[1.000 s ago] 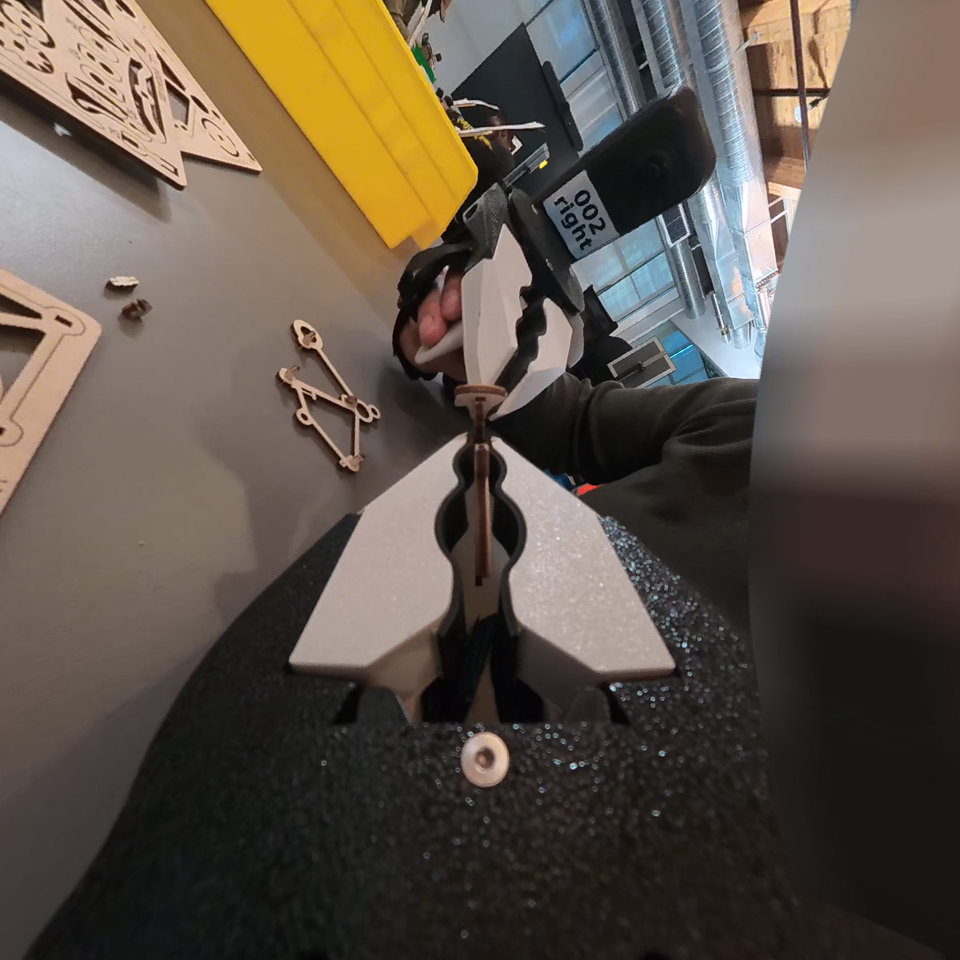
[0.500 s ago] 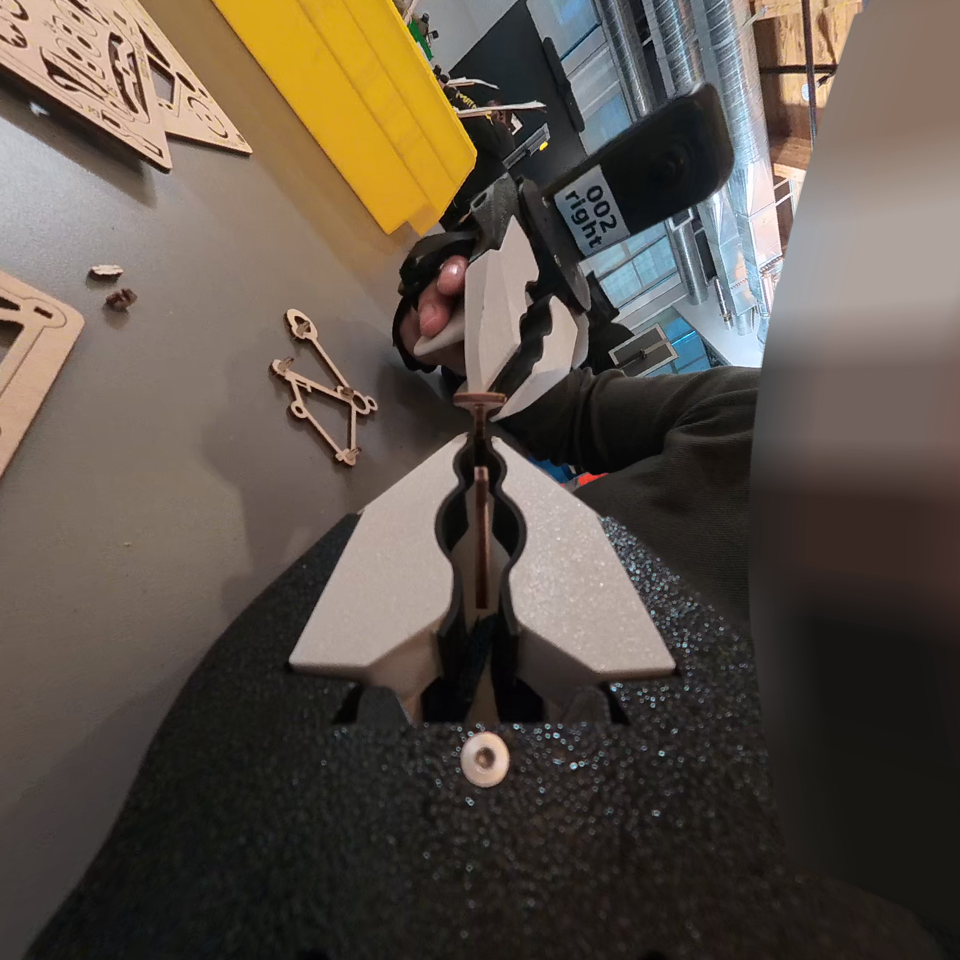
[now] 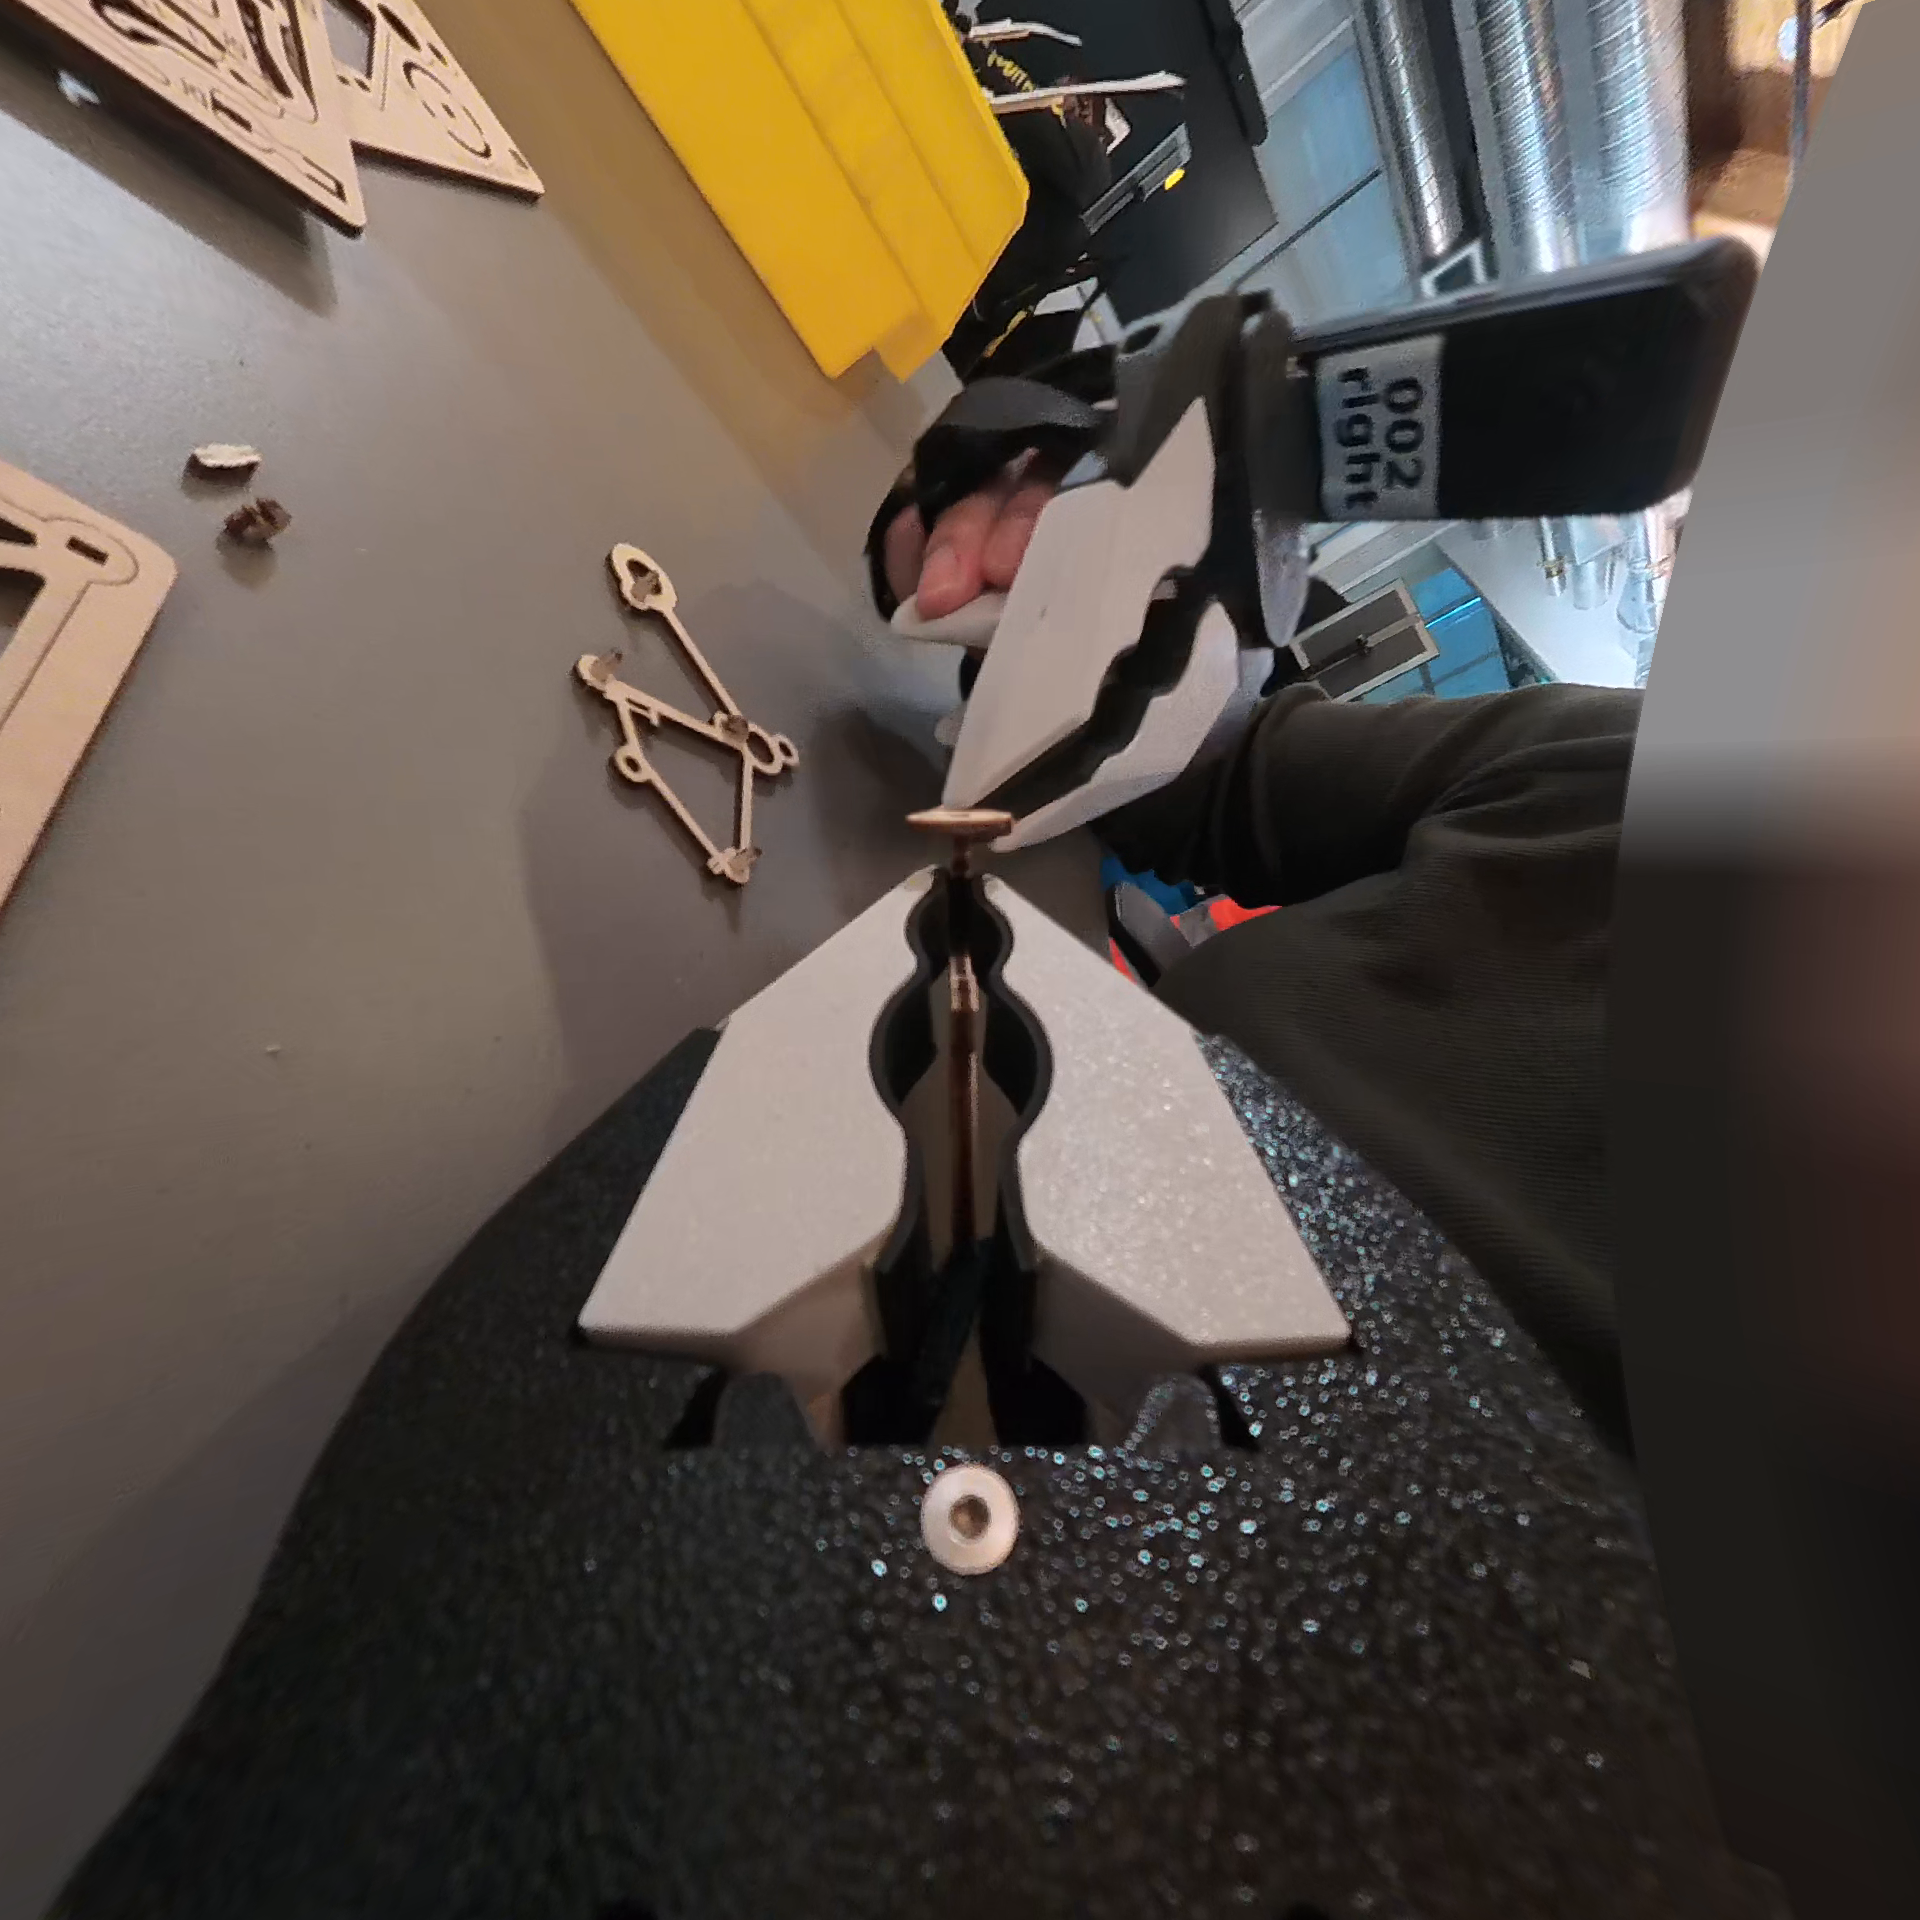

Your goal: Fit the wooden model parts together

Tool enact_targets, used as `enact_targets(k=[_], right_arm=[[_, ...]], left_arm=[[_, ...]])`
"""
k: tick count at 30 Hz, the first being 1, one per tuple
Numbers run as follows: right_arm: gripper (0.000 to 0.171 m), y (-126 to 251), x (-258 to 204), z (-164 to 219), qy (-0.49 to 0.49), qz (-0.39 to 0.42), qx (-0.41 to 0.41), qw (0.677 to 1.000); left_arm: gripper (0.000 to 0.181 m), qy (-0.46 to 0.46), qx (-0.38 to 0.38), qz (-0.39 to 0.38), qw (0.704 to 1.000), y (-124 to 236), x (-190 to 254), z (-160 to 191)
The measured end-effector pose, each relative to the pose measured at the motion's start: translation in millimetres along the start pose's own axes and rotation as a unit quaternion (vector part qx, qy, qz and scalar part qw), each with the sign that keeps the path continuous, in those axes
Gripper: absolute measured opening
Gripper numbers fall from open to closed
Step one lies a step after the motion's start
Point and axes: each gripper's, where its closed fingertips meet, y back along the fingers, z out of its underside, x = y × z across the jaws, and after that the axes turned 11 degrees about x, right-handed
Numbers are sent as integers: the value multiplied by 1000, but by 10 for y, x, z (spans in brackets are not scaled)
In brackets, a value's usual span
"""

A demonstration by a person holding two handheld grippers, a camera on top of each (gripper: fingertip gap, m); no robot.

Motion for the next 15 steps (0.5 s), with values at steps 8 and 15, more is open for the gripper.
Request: enact_targets(k=[8, 15], right_arm=[[1, 10, -119, 89, 117, -13, -71, 990], [0, 33, -223, 86, 102, -45, -62, 992]], left_arm=[[0, -29, -42, -25, 998, -27, -50, 143], [0, -51, -72, -17, 996, -43, -15, 247]])
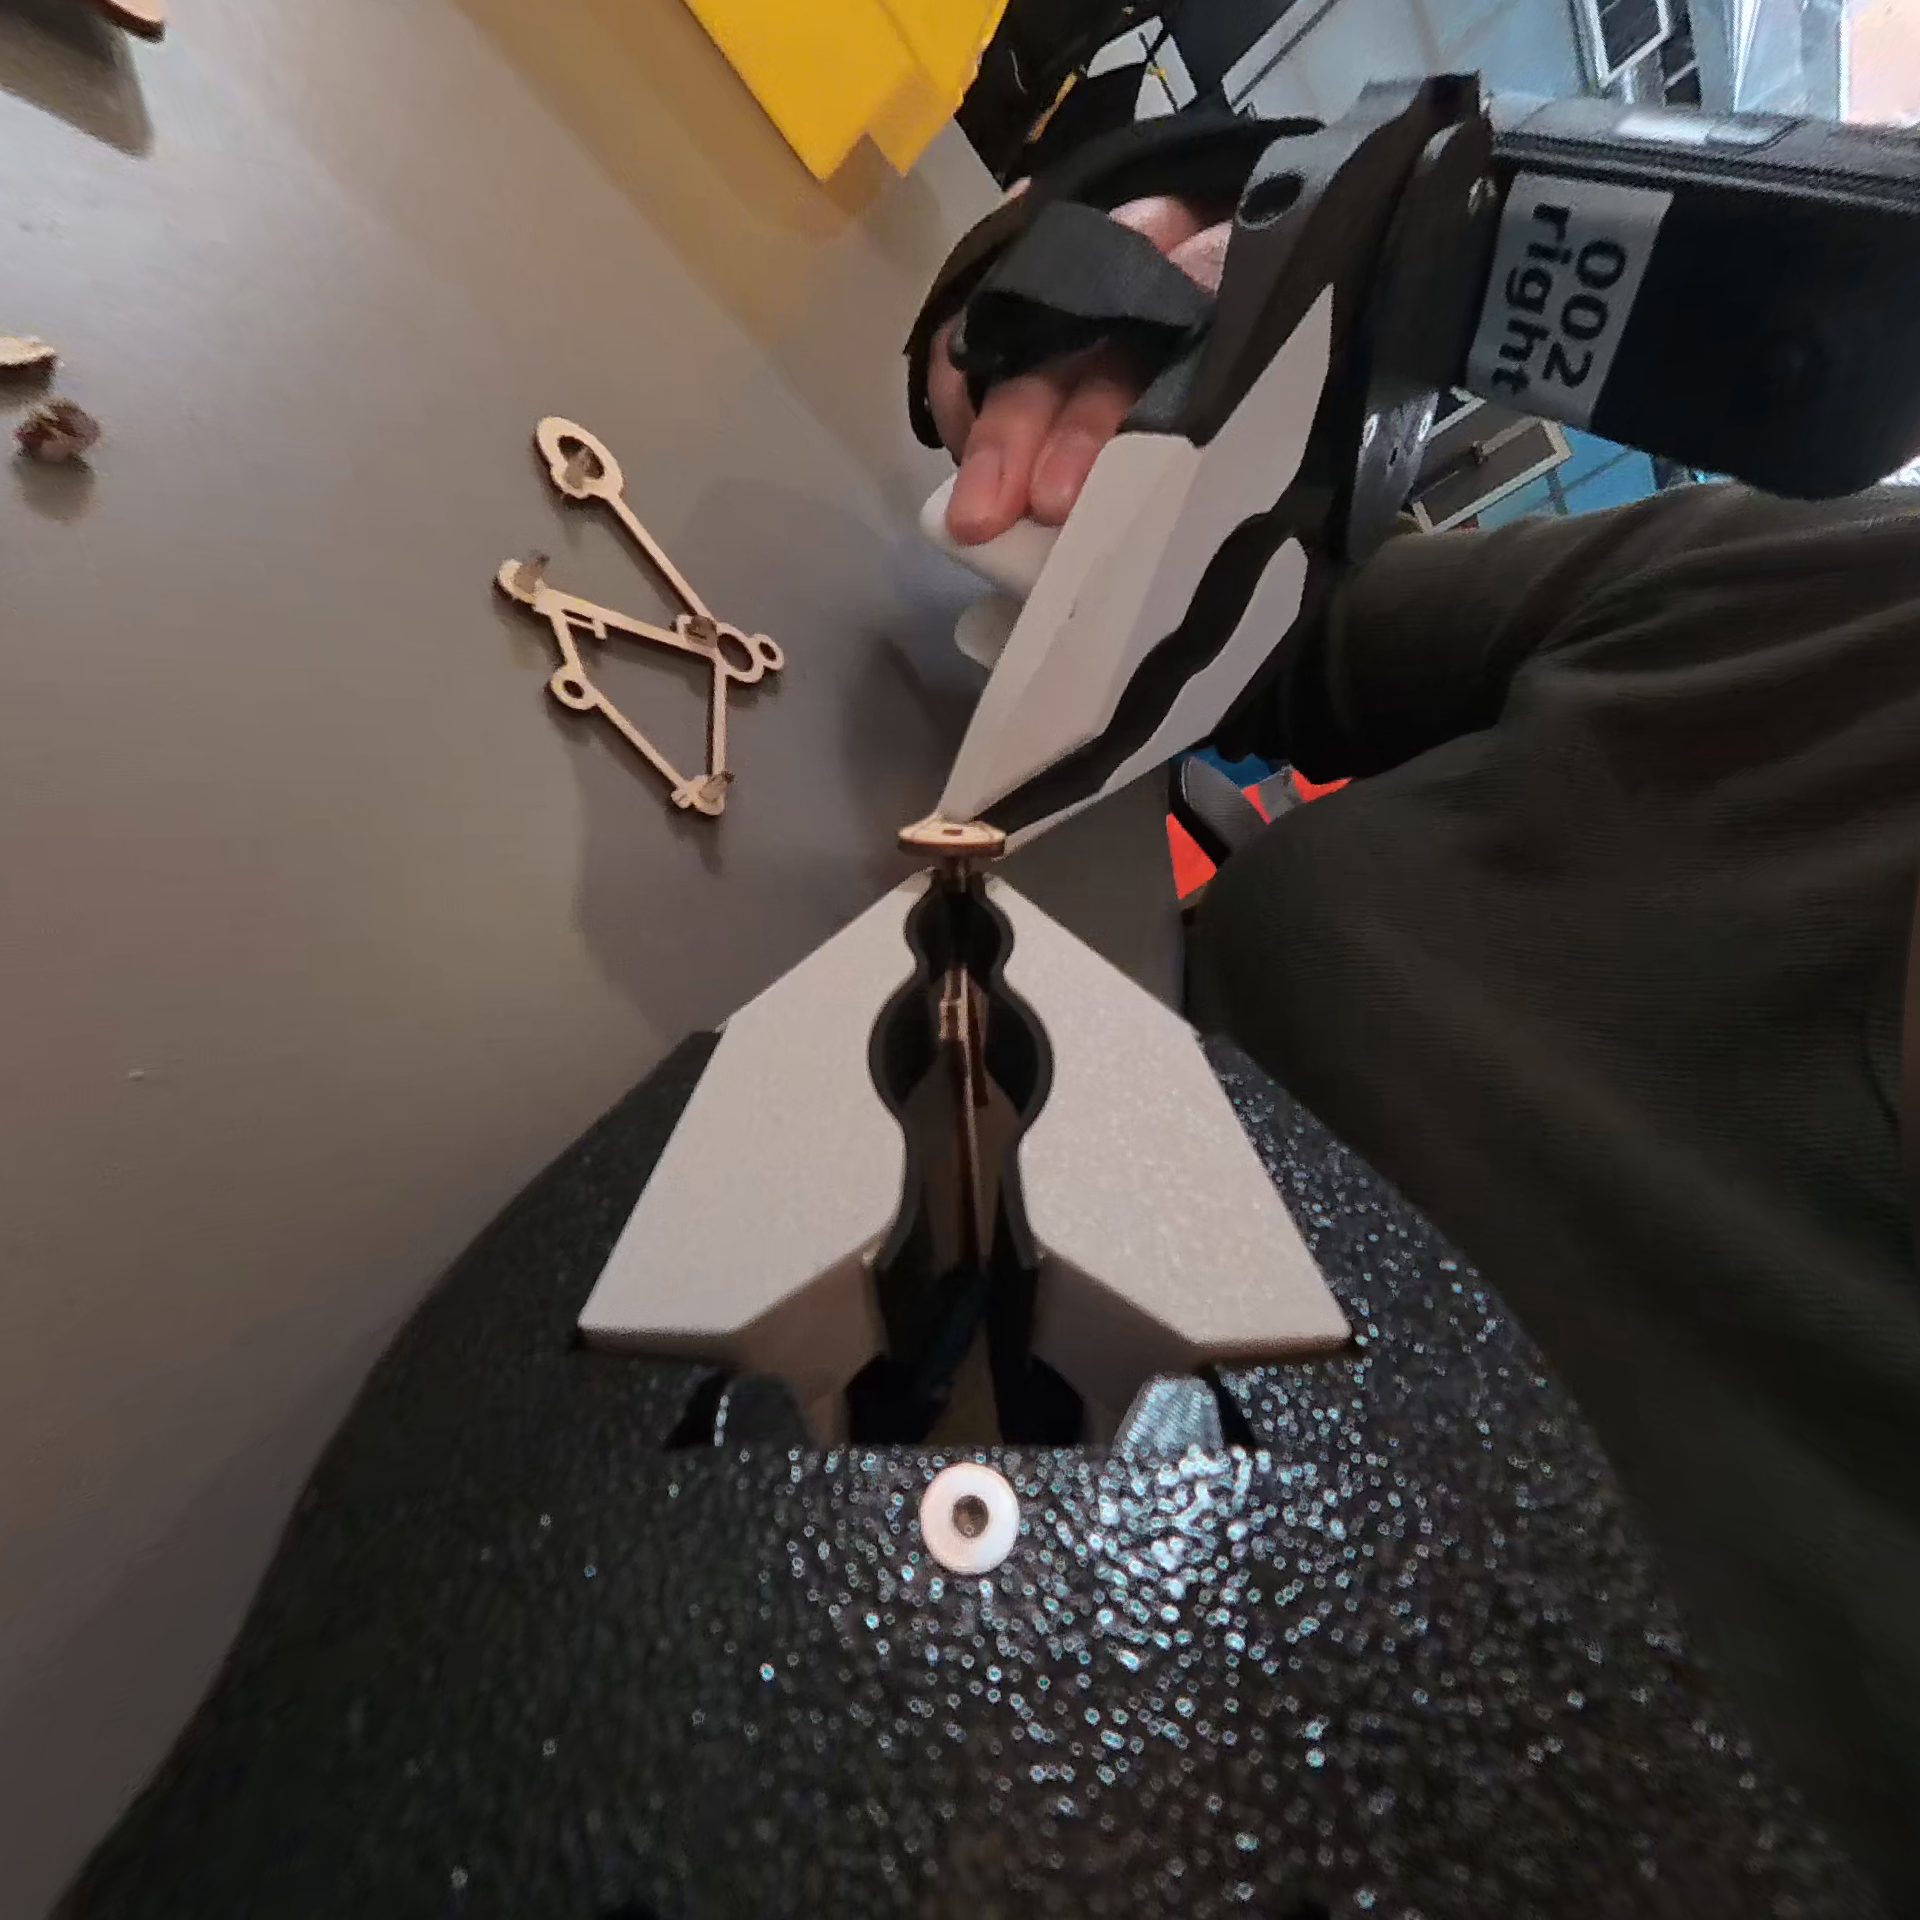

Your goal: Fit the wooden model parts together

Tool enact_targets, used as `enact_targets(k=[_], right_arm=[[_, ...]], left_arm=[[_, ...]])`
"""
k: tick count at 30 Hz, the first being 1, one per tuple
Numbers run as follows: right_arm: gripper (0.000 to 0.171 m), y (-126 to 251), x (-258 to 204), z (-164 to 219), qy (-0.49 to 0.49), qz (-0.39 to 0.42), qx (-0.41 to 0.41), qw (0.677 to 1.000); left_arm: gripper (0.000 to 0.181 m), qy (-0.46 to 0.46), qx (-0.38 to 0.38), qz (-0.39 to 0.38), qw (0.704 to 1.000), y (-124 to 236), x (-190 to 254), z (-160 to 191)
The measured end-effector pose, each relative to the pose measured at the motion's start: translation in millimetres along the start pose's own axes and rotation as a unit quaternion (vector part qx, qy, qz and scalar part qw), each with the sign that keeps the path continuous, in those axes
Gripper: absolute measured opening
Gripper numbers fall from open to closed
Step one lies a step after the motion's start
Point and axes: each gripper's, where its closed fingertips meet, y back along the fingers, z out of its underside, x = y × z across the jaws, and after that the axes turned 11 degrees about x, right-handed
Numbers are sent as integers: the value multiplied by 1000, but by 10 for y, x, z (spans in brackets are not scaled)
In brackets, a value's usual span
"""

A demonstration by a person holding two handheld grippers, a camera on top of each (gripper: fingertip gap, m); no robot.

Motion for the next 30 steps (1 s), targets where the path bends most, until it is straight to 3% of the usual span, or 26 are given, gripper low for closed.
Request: enact_targets(k=[3, 8, 20, 30], right_arm=[[0, -5, 7, 16, -41, -2, 13, 999], [0, 3, -35, 2, 4, -3, 0, 1000], [1, 5, -95, 5, -54, -39, 14, 998], [1, 11, -105, 27, -151, -58, 17, 987]], left_arm=[[0, 2, 0, -3, 1000, -1, -12, 1], [0, -3, -11, 3, 1000, -13, 11, 36], [0, -9, -35, 11, 999, -20, 28, 101], [0, -25, -41, 5, 999, -30, 19, 123]])
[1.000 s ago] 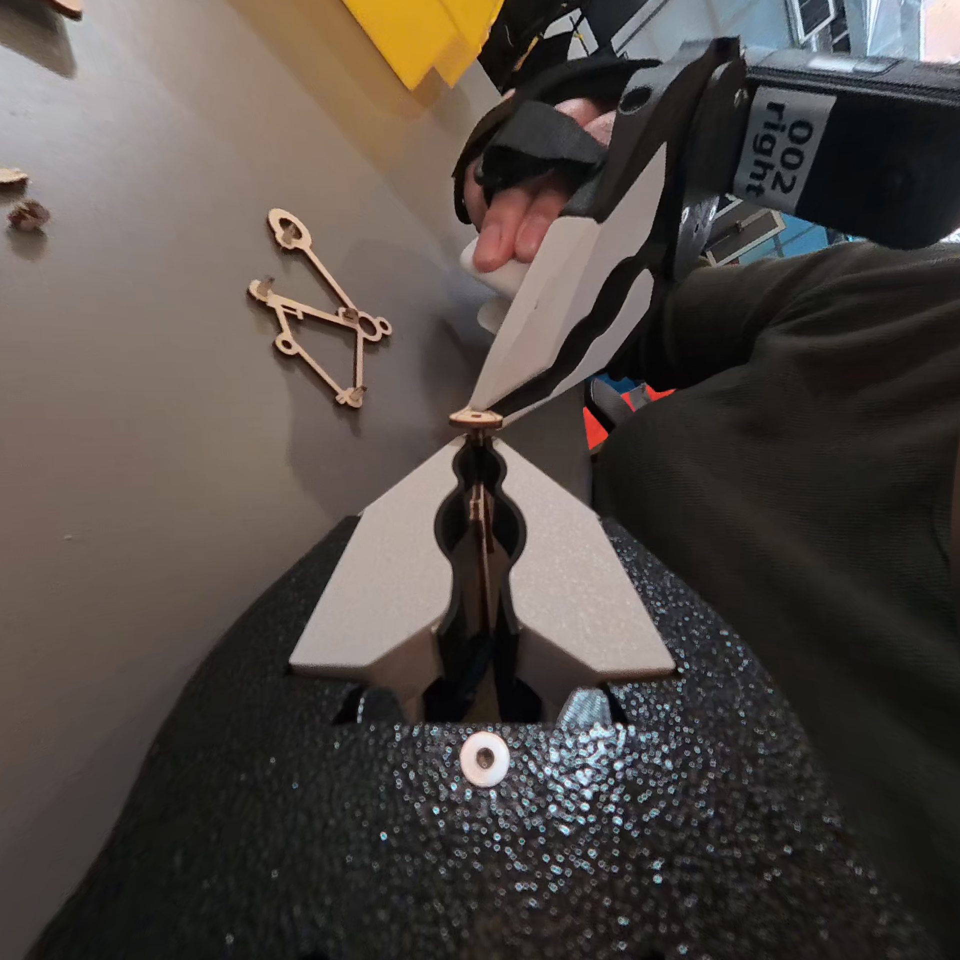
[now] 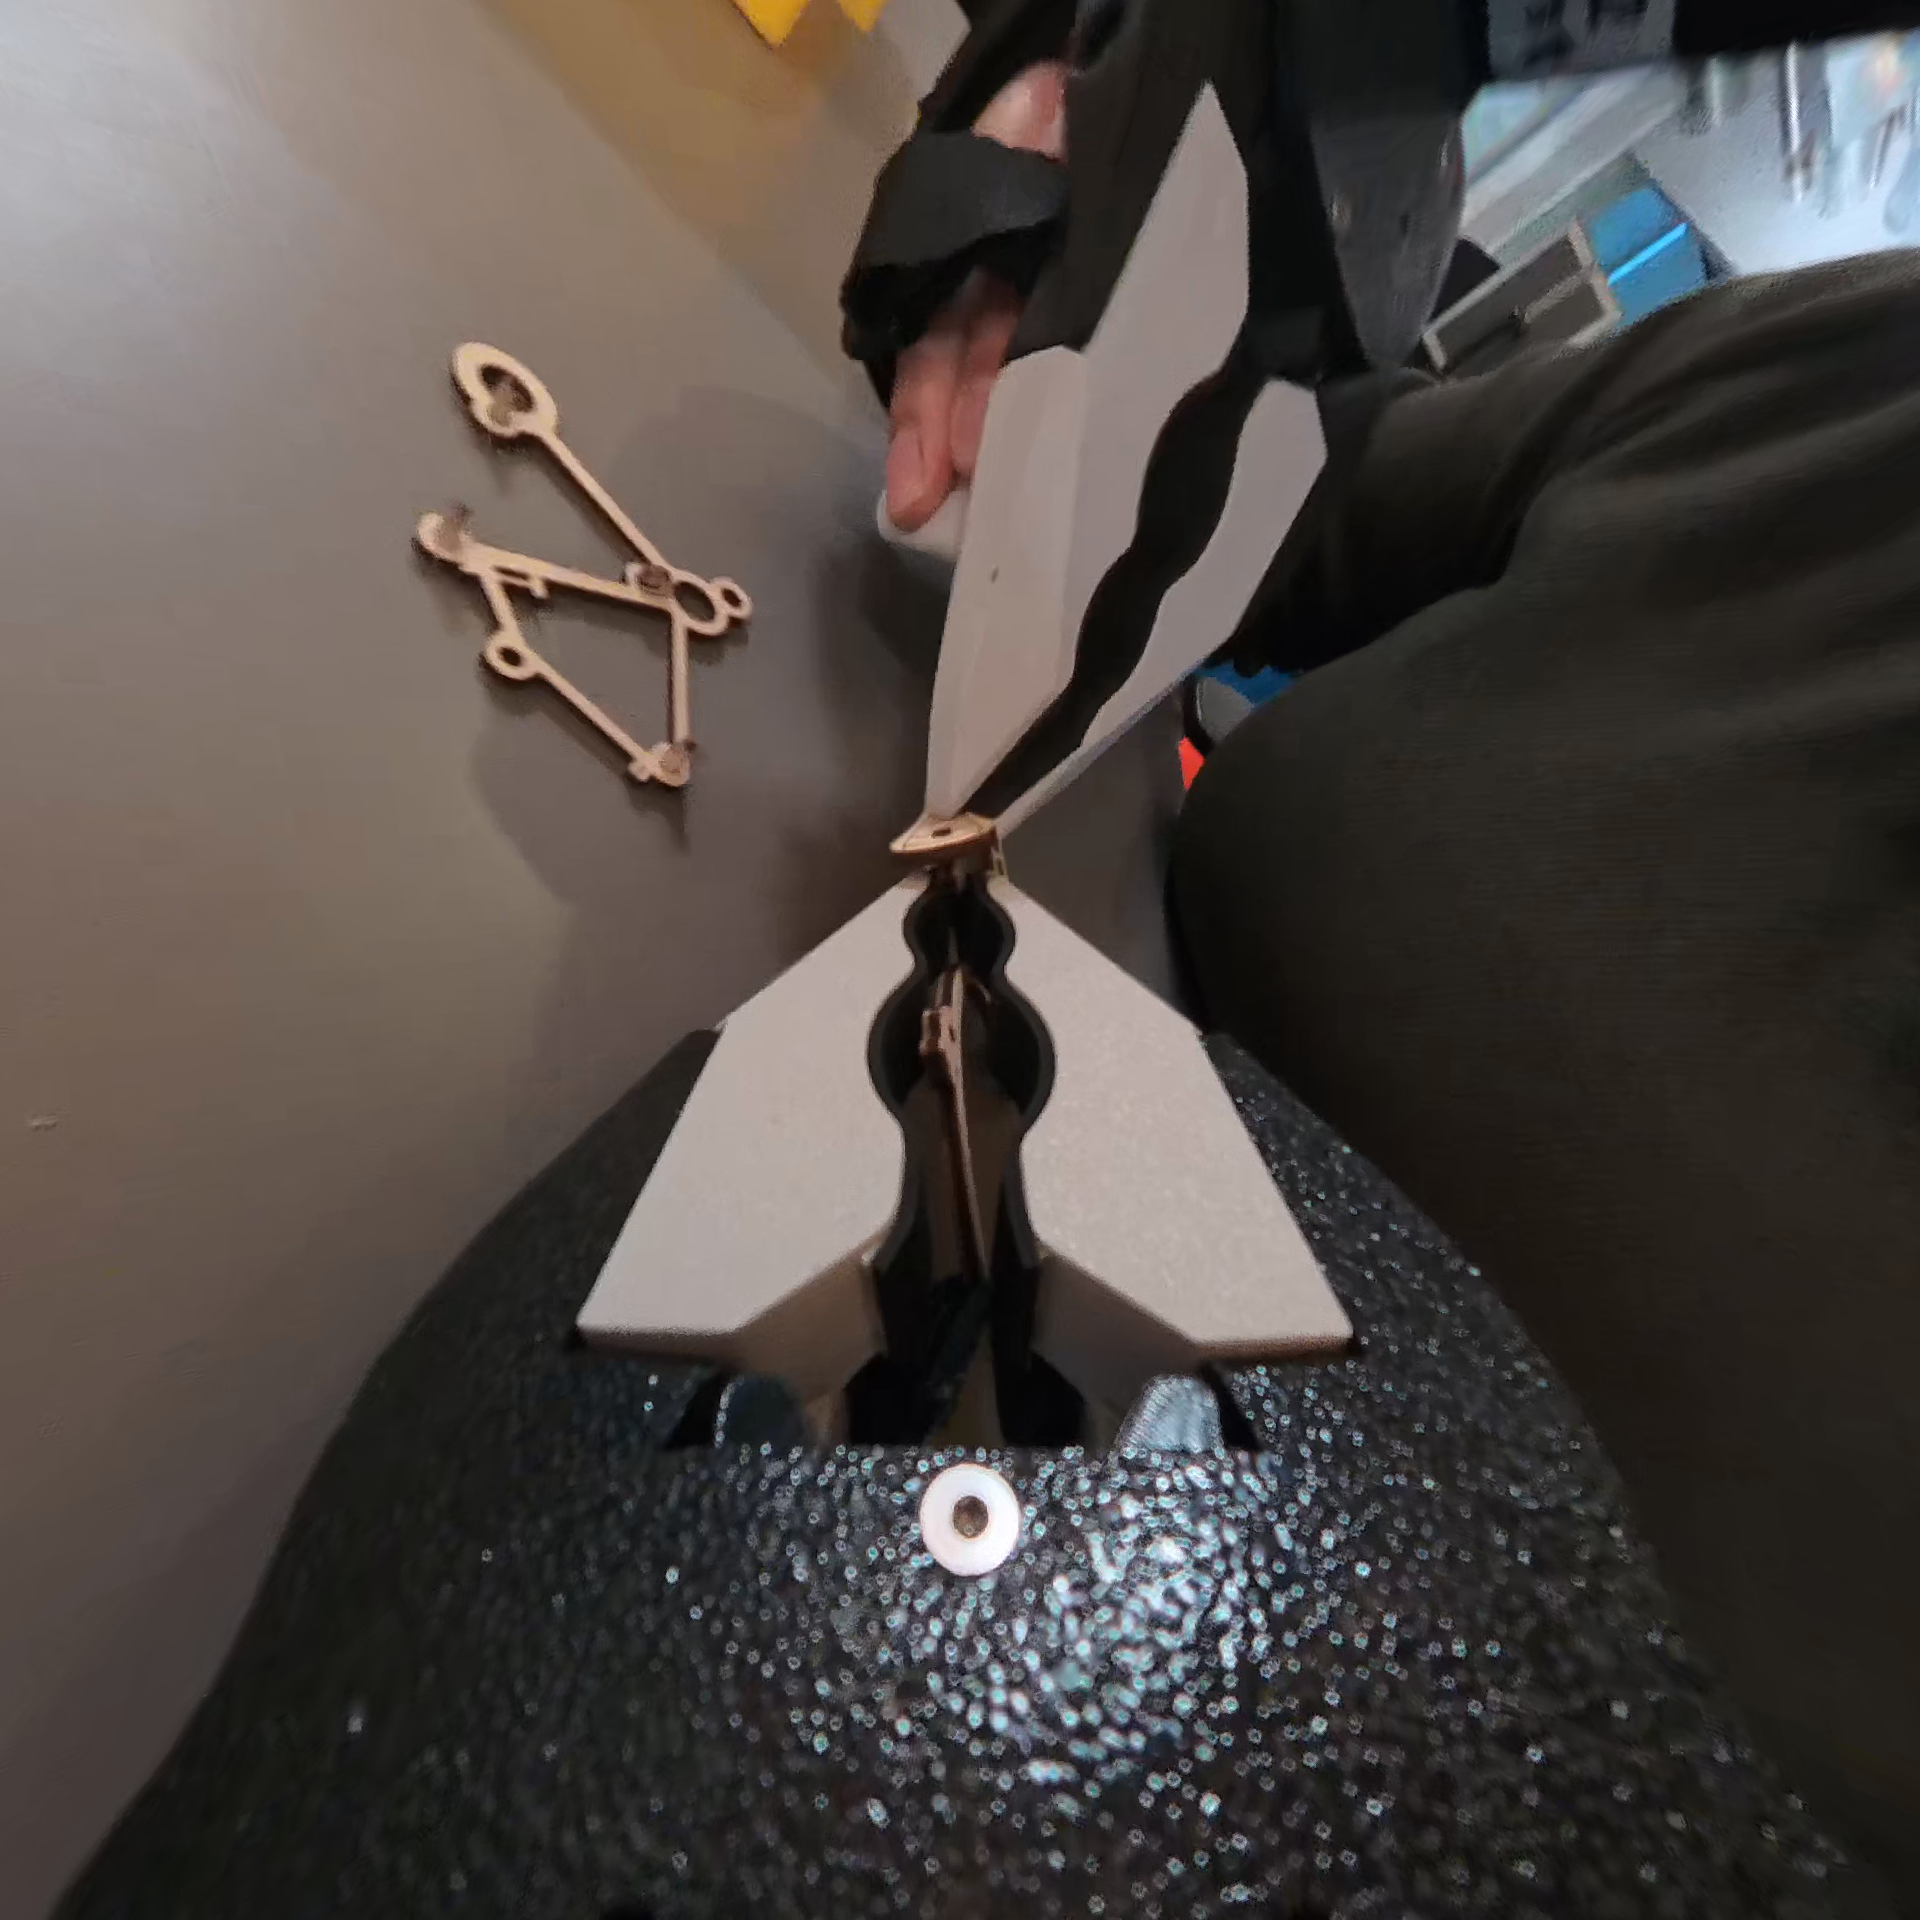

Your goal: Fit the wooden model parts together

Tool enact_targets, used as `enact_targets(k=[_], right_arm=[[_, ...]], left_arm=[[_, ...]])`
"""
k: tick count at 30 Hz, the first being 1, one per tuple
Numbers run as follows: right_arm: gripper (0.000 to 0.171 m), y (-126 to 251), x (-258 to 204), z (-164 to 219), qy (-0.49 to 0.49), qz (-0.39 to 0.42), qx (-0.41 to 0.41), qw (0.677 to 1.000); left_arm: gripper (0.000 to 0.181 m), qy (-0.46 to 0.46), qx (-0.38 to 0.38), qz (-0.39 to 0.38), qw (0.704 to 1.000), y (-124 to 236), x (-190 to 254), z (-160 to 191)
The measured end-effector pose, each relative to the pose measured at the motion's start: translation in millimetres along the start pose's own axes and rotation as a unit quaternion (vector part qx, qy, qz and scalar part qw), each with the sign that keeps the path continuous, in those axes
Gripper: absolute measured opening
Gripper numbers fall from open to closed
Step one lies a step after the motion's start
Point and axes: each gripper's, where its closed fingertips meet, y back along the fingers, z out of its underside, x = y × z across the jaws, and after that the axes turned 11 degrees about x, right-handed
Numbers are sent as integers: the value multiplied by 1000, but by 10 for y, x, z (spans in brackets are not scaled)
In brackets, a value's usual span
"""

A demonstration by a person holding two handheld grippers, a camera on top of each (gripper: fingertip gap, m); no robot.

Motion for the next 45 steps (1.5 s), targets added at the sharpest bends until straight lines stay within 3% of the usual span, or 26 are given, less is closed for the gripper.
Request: enact_targets(k=[9, 22, 28, 35, 39, 42, 45], right_arm=[[0, -26, 45, 50, -90, 11, 5, 996], [2, 11, 45, -25, -74, 11, 42, 996], [16, 52, 77, -36, -104, 4, 62, 993], [28, 154, -10, -271, -256, -94, 164, 948], [43, 272, 81, -540, -193, -54, 228, 953], [50, 355, 245, -620, -100, 35, 254, 961], [63, 343, 310, -609, -24, 98, 242, 965]], left_arm=[[1, 8, 1, -17, 1000, -2, -55, -2], [0, 12, 16, 7, 1000, 4, 10, -45], [0, 5, 22, 17, 1000, 10, 50, -57], [0, -66, 52, 54, 995, 48, 236, -141], [0, -179, 130, 15, 975, 186, 355, -502], [0, -305, 188, -66, 931, 327, 281, -700], [0, -327, 227, -84, 913, 378, 258, -755]])
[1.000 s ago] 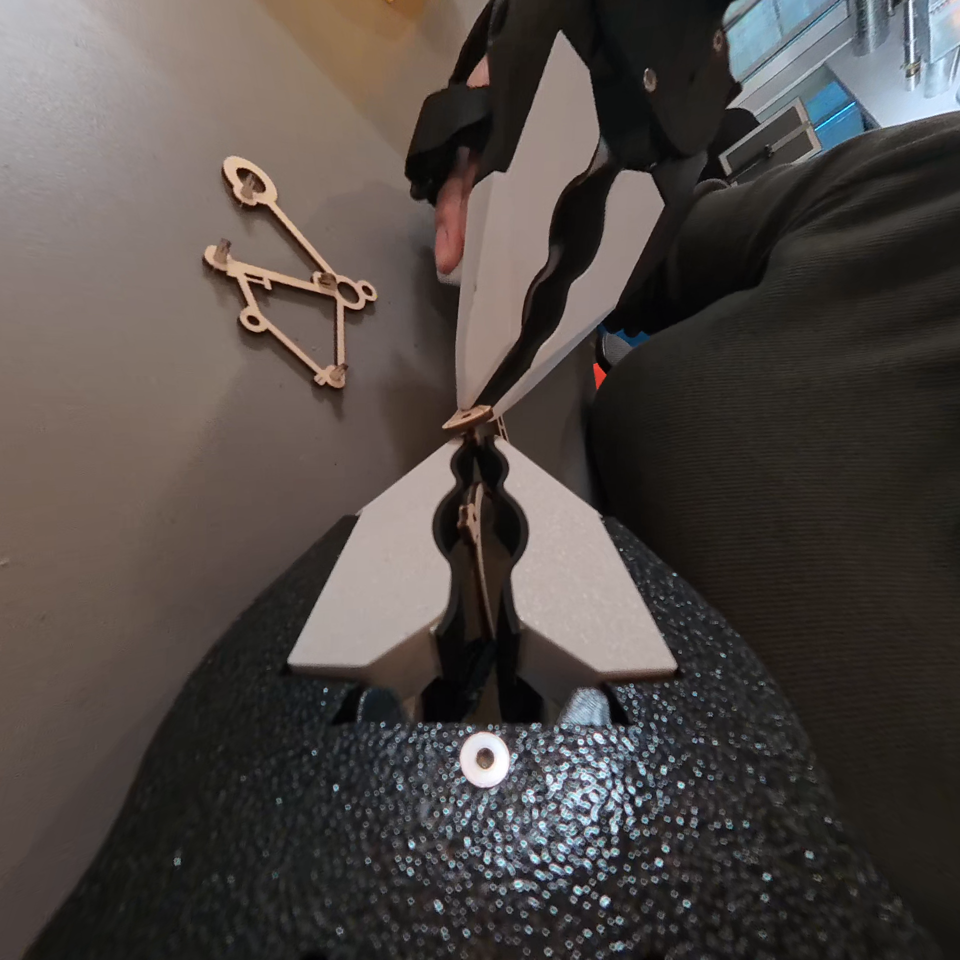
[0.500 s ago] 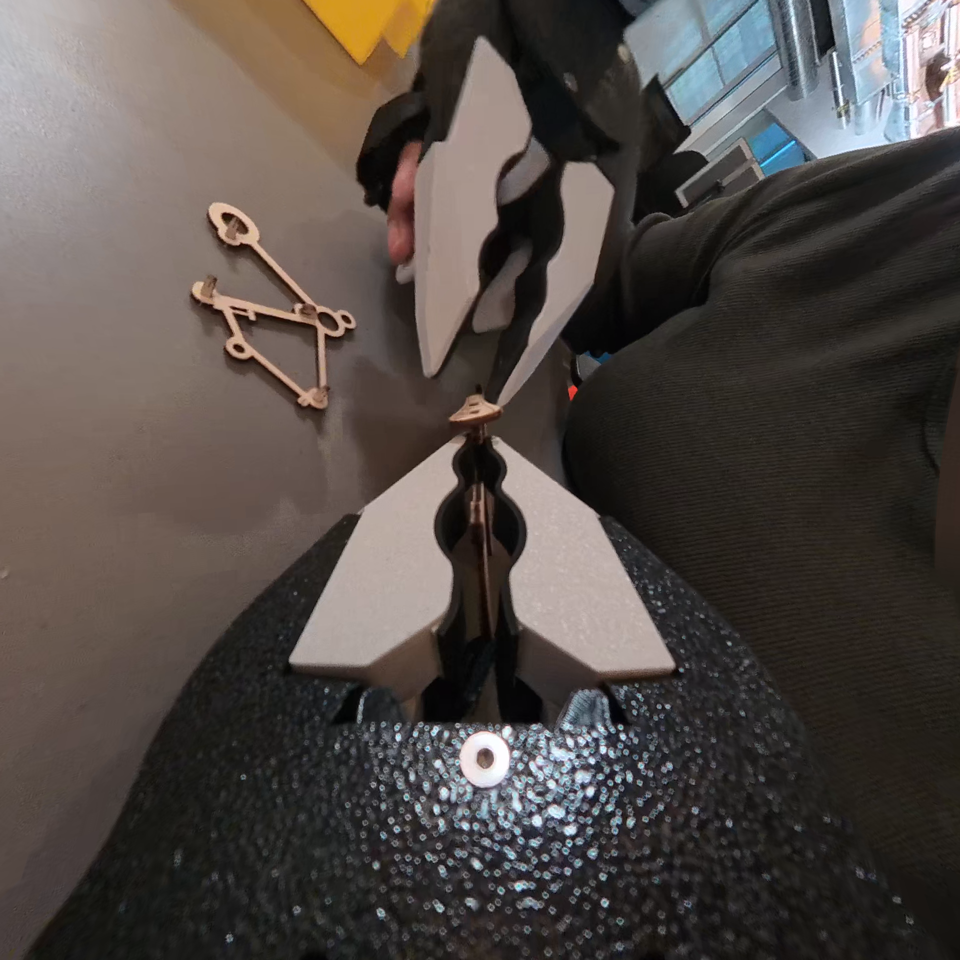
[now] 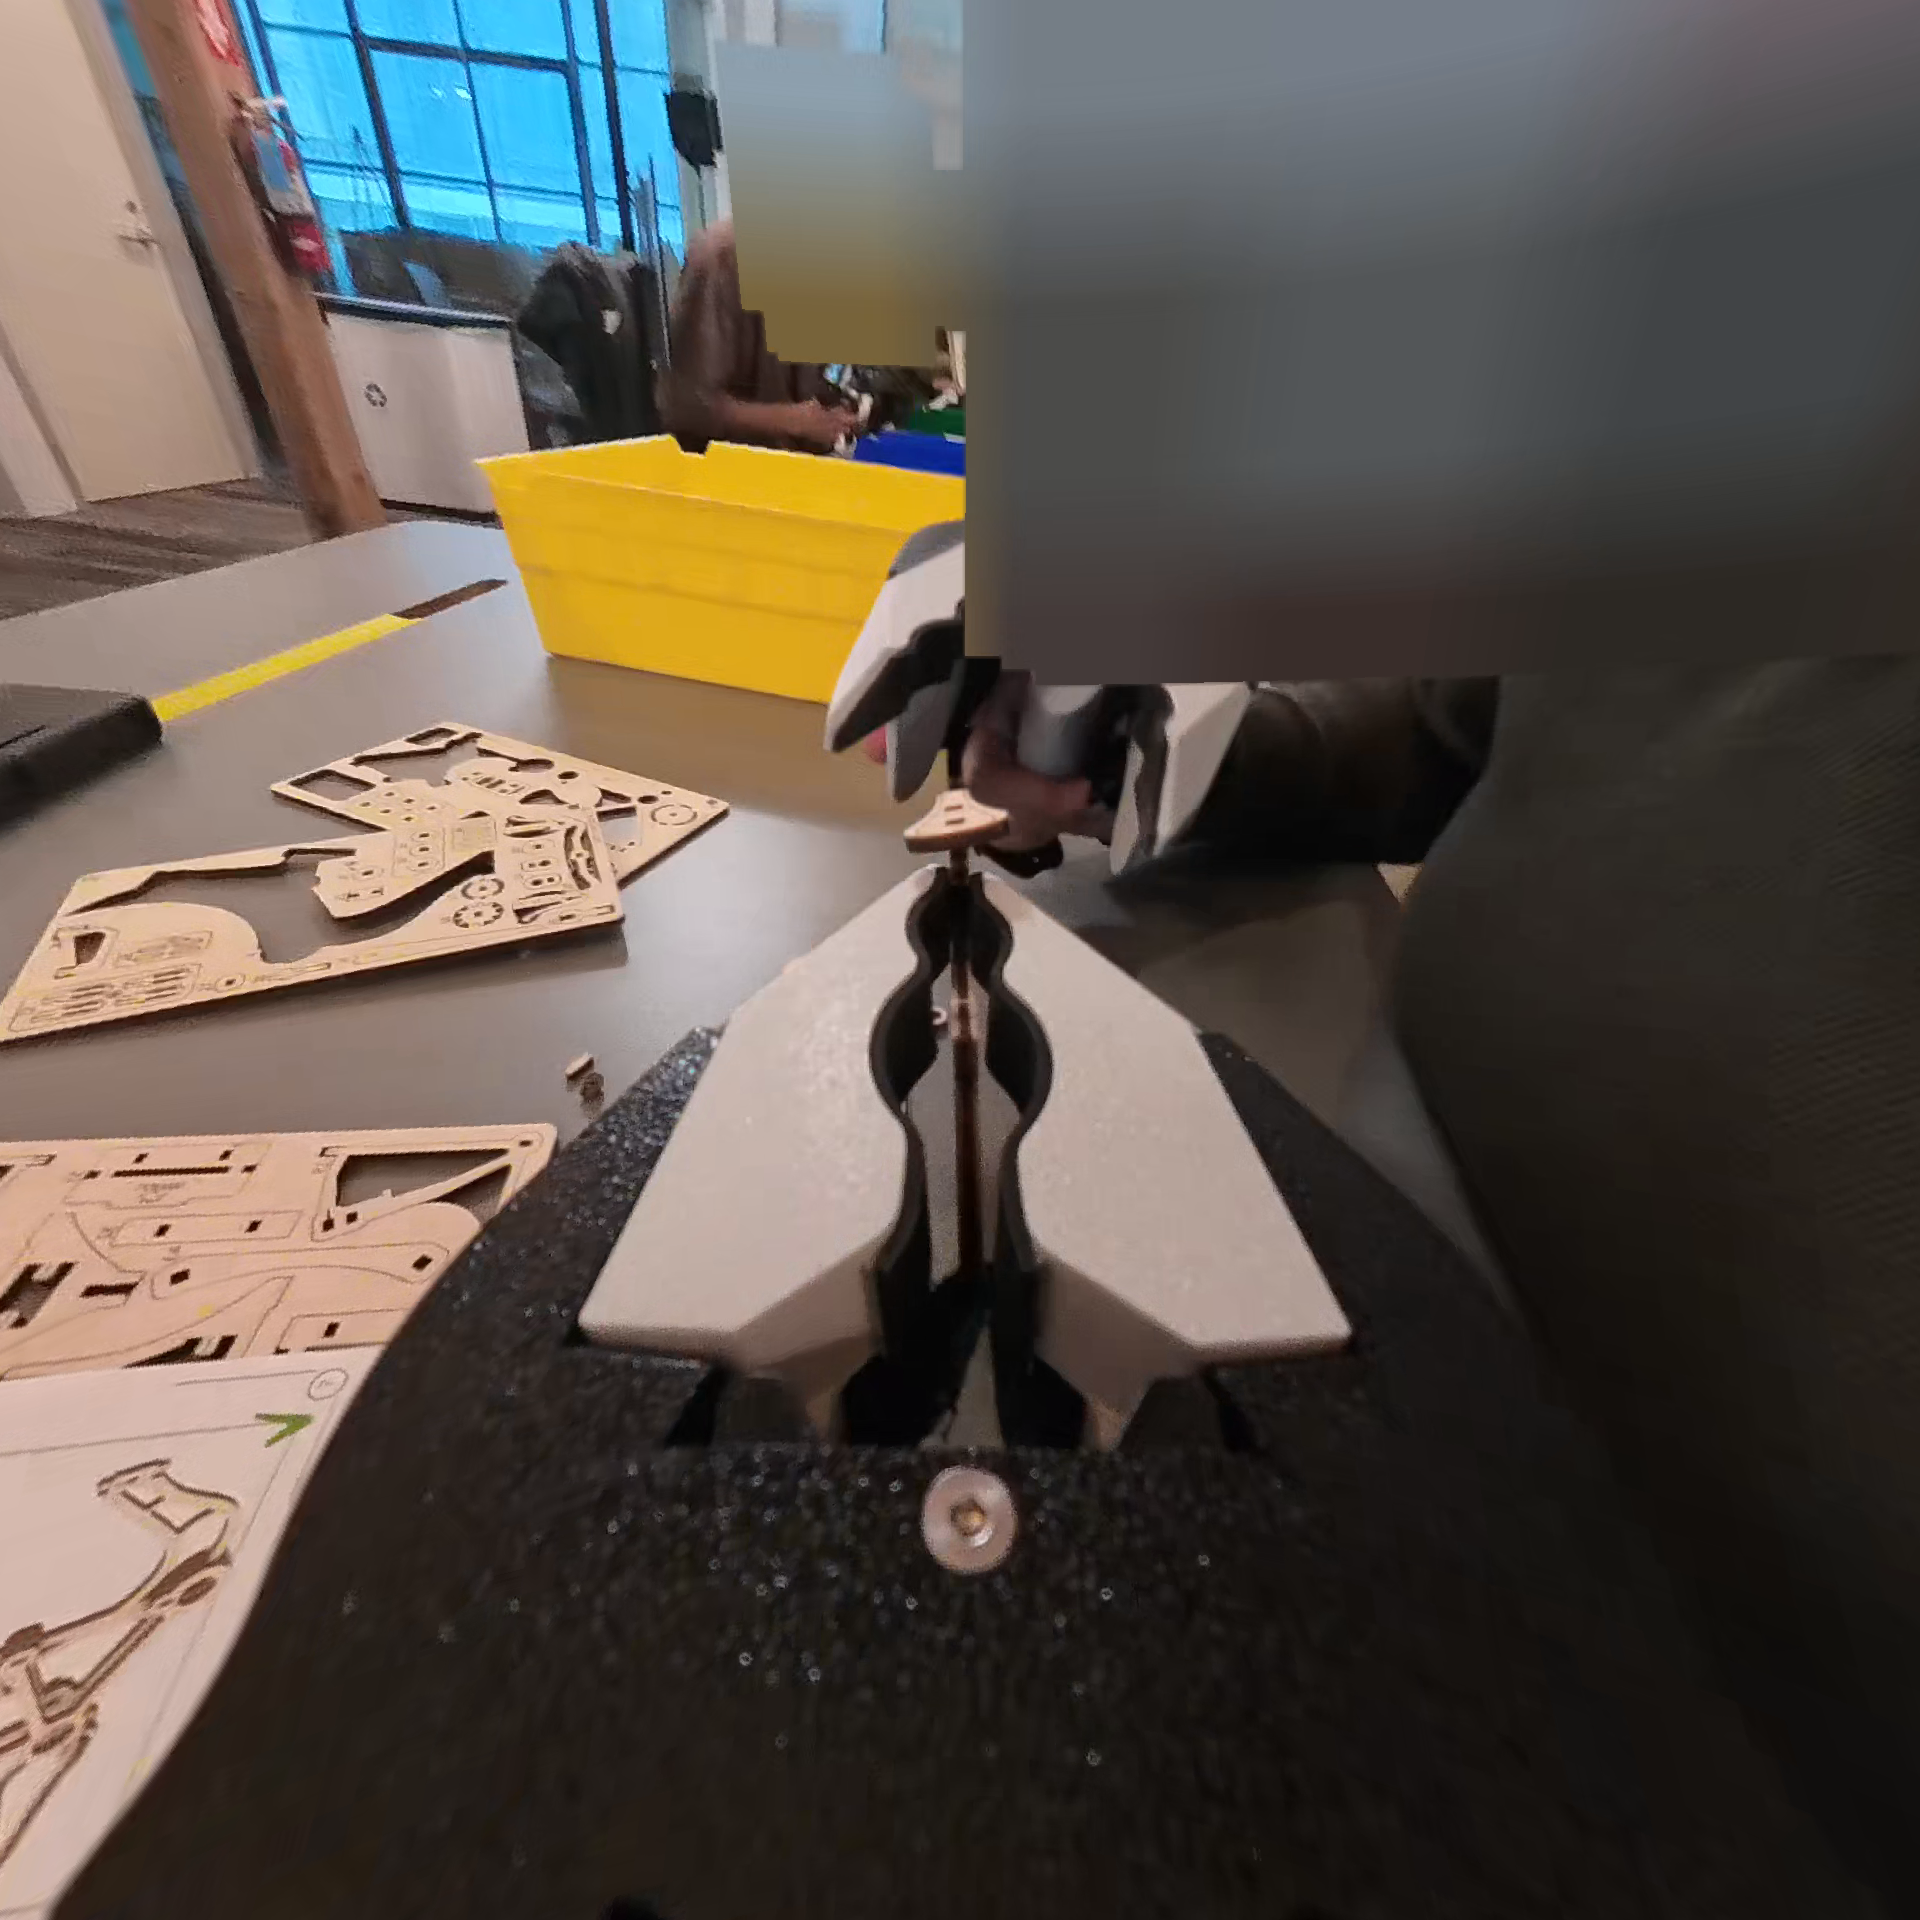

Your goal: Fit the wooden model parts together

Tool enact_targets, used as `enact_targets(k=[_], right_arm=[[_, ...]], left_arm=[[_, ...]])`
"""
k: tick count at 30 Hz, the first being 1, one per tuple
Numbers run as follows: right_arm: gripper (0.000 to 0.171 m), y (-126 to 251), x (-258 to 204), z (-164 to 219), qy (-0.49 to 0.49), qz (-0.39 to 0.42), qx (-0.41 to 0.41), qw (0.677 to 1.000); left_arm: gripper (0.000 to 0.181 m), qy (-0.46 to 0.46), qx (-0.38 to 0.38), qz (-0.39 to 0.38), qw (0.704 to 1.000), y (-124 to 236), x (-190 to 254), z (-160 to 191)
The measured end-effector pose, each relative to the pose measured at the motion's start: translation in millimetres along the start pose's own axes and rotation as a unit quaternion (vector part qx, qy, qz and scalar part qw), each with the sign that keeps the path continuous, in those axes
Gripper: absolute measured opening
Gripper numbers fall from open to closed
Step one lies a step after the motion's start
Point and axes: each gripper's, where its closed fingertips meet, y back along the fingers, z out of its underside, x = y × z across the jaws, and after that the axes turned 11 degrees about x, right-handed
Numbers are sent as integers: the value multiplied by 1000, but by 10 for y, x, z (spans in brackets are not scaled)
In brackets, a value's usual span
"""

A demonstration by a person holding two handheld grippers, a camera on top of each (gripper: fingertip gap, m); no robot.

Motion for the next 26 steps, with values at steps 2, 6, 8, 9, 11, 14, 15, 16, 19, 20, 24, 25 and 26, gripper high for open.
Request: enact_targets(k=[2, 6, 8, 9, 11, 14, 15, 16, 19, 20, 24, 25, 26], right_arm=[[75, -25, 4, 46, 45, 12, -15, 999], [92, -68, 3, 106, 123, 25, -50, 991], [98, -79, 12, 127, 176, 32, -69, 981], [101, -86, 11, 138, 199, 34, -79, 976], [104, -102, -12, 167, 233, 32, -94, 967], [104, -108, -45, 162, 253, 30, -95, 962], [104, -103, -48, 145, 250, 30, -91, 964], [103, -93, -49, 120, 244, 31, -83, 966], [94, -42, -53, 23, 209, 26, -52, 976], [91, -19, -39, -23, 192, 27, -37, 980], [80, 110, 108, -215, 105, 44, 24, 993], [77, 153, 161, -255, 82, 50, 39, 995], [72, 197, 227, -277, 62, 59, 50, 995]], left_arm=[[0, 33, 10, -5, 999, -1, -35, 3], [0, 134, 19, -16, 991, -19, -139, 19], [0, 200, 28, -17, 979, -37, -183, 0], [0, 233, 26, -14, 972, -43, -198, 10], [0, 294, 22, -5, 956, -52, -201, 53], [0, 373, 17, 26, 927, -56, -136, 113], [0, 393, 14, 37, 919, -55, -107, 130], [0, 415, 14, 50, 909, -51, -79, 139], [0, 483, 20, 90, 871, -25, -17, 112], [0, 492, 18, 95, 865, -20, -11, 116], [0, 517, 6, 119, 848, -16, 54, 130], [0, 522, 6, 125, 843, -12, 65, 122], [0, 527, 8, 130, 840, -8, 69, 112]])
